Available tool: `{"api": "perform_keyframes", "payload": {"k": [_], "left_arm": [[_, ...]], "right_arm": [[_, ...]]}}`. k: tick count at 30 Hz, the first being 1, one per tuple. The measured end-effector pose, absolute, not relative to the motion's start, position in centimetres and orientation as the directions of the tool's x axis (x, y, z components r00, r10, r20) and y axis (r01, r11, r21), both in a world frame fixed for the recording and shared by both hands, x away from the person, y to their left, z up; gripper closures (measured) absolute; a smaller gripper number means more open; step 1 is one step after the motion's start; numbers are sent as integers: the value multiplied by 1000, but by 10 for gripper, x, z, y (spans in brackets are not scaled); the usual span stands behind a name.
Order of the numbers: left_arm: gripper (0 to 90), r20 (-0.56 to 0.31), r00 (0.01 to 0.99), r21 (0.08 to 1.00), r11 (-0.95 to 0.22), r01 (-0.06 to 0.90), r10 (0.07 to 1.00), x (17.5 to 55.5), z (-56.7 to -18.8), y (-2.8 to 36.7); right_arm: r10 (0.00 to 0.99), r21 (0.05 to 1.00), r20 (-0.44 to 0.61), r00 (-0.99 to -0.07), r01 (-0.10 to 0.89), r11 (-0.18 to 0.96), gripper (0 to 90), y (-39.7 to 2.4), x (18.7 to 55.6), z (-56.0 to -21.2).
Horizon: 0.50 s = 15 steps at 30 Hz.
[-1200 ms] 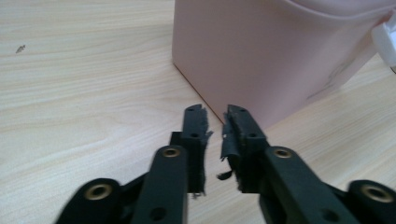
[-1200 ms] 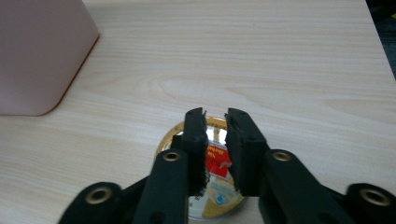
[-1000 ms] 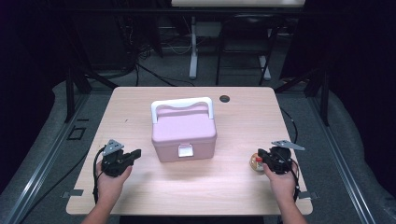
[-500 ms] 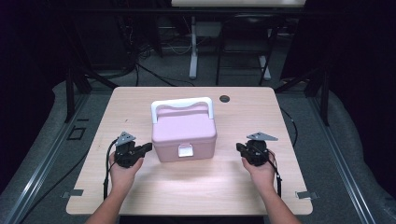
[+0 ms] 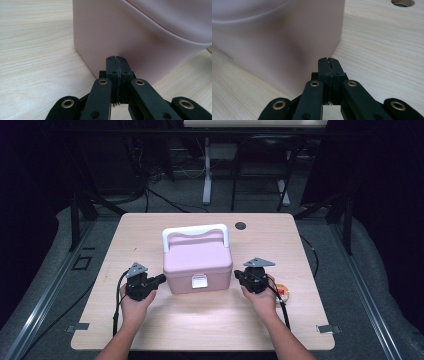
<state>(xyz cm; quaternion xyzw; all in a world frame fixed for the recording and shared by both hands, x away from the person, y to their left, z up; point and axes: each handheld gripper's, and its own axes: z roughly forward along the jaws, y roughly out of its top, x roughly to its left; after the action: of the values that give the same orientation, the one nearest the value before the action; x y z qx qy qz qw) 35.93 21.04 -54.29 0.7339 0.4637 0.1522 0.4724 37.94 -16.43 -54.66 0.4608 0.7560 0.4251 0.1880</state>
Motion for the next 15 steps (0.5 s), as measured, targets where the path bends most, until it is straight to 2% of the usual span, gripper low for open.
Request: {"api": "perform_keyframes", "payload": {"k": [6,10,15], "left_arm": [[900,-212,521,836,-123,535,827,358,-543,210],[899,-226,512,832,-110,544,829,358,-543,209],[899,-220,497,826,-112,553,839,357,-541,207]], "right_arm": [[860,816,86,-502,531,228,900,-152,384,-545],[862,814,109,-495,542,209,900,-153,385,-545],[873,817,73,-483,531,225,900,-149,382,-544]]}}
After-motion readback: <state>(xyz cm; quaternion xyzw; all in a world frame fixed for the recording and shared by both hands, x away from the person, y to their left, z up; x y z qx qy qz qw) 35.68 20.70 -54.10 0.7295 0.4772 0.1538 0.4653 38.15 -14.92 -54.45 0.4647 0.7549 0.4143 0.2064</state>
